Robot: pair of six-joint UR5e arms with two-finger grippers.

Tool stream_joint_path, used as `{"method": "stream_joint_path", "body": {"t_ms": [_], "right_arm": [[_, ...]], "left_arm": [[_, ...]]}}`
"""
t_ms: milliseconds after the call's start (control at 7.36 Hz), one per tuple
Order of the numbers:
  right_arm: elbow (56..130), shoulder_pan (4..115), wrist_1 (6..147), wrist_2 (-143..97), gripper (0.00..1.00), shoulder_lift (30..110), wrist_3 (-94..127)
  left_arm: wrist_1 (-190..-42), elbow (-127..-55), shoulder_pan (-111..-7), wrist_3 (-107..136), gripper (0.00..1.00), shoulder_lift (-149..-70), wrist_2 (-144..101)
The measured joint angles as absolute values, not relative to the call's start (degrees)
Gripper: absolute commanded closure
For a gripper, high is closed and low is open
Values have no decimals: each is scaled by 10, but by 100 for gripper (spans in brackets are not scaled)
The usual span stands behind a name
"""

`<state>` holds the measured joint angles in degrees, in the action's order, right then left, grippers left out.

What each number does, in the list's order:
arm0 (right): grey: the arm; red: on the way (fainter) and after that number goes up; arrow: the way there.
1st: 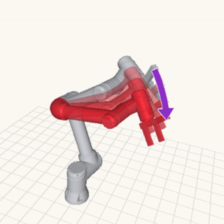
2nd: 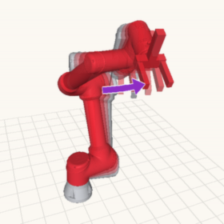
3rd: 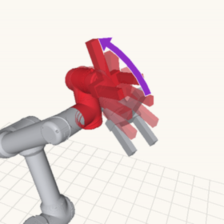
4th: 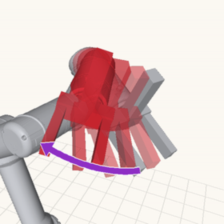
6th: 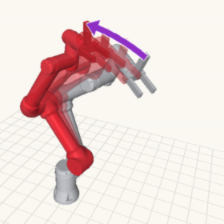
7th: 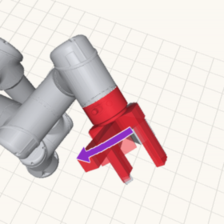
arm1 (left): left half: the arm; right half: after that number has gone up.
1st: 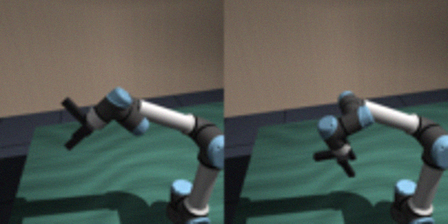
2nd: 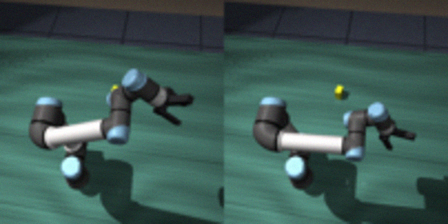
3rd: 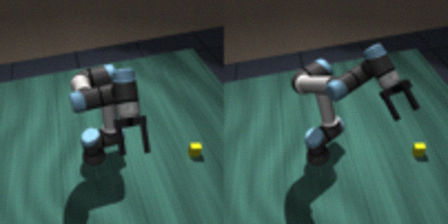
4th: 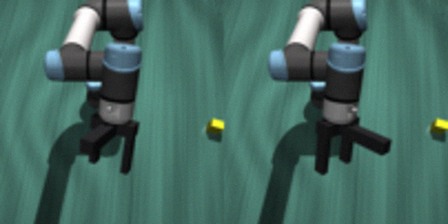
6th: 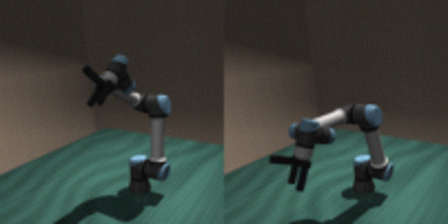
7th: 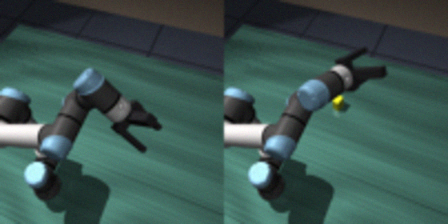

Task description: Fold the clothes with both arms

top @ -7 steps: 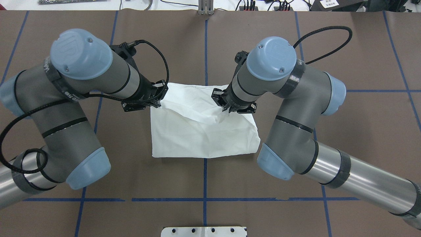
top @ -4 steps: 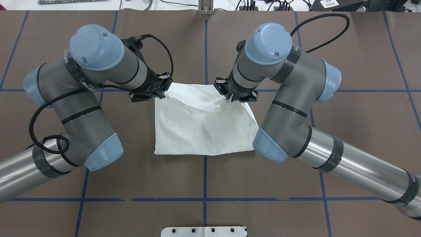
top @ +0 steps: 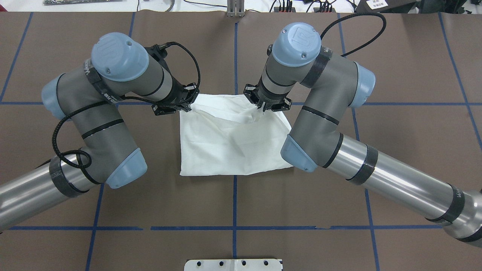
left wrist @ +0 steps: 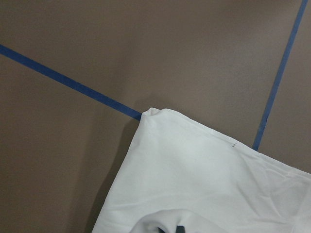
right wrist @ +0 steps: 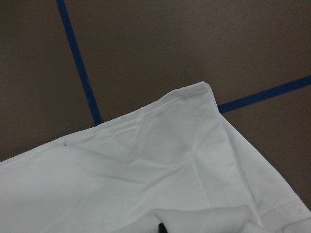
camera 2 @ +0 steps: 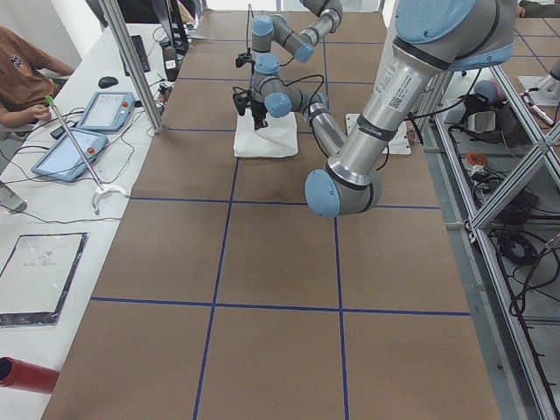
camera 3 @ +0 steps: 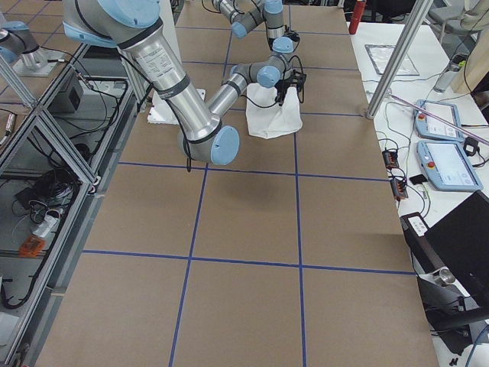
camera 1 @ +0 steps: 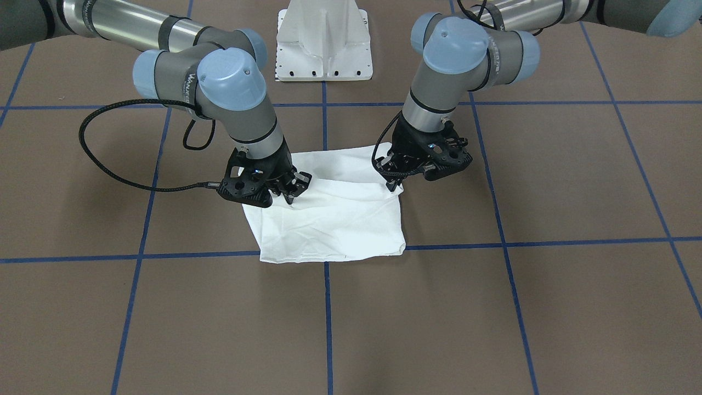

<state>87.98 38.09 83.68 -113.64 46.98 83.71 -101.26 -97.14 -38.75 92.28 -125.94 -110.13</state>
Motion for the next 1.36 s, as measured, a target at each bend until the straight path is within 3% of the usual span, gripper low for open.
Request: {"method": "stream_joint_path", "body": {"t_ms": [136,272,408,544,1359], "right_arm": [[871,381,831,-1136,64,469,837],[866,381,828,-1137,1,469,837],[859,380,822,-1137,0,468,837],[847,379,809,-1137,0,468,837],[836,405,777,-1137,0,476,769]], "left_arm": [[-1025,-960,-387,923,100,-1260,-1101],[-1032,-953,-387,924,52,-1261,-1101],[-1035,-950,-387,925,7,-1261,-1101],[-1036,-949,-387,927,1,-1261,-1101],[-1030,-947,-431,852,1,-1233,-1100]]}}
